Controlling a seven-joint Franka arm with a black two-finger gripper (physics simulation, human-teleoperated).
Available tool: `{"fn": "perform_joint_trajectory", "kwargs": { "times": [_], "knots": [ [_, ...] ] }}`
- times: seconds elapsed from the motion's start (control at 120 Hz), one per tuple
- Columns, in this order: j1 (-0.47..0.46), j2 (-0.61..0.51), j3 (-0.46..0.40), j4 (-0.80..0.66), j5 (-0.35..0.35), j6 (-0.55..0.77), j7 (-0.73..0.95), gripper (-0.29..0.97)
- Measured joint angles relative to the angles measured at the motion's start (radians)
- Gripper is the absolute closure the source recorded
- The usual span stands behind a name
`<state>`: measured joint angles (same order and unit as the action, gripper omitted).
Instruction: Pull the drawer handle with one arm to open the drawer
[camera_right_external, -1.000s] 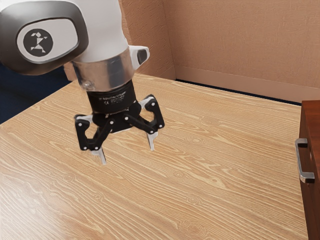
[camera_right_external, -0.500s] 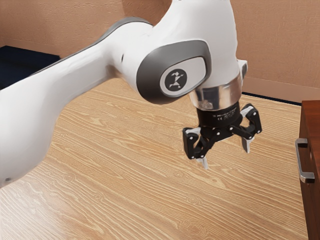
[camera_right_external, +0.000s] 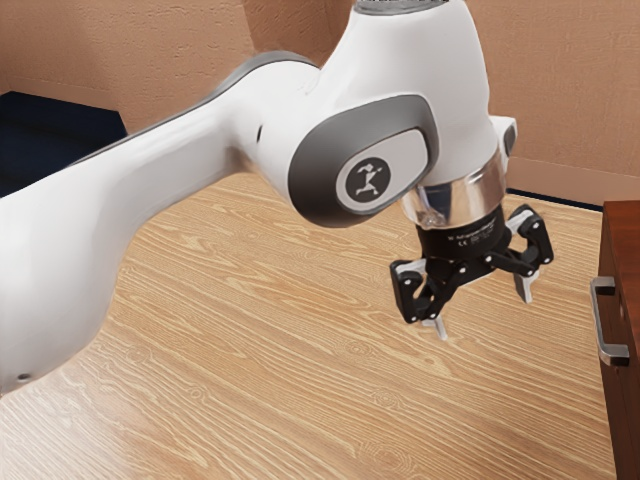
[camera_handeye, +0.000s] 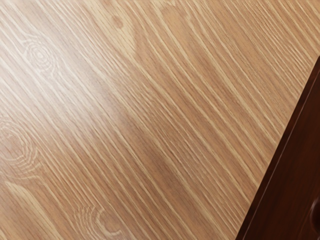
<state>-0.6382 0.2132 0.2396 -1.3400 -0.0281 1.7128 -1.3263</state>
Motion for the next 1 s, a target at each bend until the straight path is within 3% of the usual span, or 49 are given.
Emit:
{"fn": "perform_joint_trajectory", "kwargs": {
  "times": [0.425, 1.0],
  "knots": [
    [0.028, 0.093, -0.031, 0.030, -0.025, 0.116, 0.071, 0.00],
    [0.102, 0.215, -0.061, 0.125, -0.057, 0.219, 0.345, 0.00]
  ]
}}
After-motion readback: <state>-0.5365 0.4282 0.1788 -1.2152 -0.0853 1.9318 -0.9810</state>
